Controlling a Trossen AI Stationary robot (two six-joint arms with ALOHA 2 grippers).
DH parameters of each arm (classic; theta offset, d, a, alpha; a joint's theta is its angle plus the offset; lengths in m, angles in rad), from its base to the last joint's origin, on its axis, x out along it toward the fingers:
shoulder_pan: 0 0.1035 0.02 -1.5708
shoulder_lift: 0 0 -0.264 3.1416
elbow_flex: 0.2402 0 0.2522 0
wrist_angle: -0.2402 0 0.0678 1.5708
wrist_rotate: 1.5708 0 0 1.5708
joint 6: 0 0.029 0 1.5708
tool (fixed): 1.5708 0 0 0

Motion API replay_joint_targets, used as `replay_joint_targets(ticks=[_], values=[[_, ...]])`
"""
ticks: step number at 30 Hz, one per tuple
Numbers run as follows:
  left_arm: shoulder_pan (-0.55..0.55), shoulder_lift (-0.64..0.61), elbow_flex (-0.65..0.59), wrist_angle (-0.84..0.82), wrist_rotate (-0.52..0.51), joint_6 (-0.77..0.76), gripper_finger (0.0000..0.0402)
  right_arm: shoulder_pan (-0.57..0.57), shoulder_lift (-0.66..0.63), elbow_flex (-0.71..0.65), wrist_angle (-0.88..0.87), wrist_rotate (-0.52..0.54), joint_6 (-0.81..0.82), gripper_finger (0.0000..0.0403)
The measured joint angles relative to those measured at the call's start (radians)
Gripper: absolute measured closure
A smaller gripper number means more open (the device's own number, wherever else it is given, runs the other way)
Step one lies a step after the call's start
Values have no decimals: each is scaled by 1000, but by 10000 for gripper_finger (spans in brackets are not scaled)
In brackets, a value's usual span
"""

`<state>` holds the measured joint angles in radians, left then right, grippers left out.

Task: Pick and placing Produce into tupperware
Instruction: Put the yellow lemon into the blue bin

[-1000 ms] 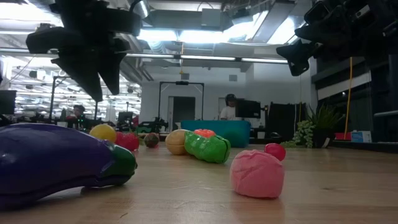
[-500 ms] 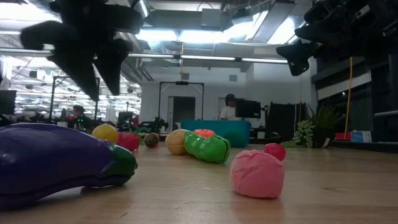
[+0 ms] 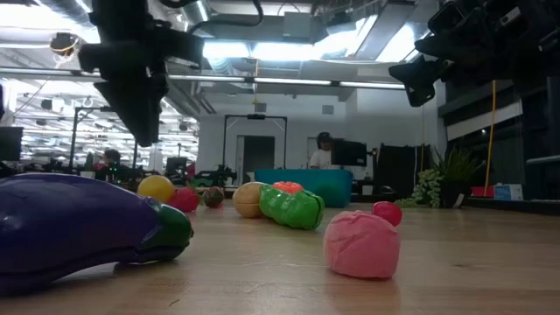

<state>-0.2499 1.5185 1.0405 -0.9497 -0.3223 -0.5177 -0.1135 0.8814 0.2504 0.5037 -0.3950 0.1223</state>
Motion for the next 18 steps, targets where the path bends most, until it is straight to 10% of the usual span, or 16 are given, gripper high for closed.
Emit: replay_joint_targets(ticks=[18], values=[[38,0,-12,27,99,901,138,0,0,0,0,0,0,155]])
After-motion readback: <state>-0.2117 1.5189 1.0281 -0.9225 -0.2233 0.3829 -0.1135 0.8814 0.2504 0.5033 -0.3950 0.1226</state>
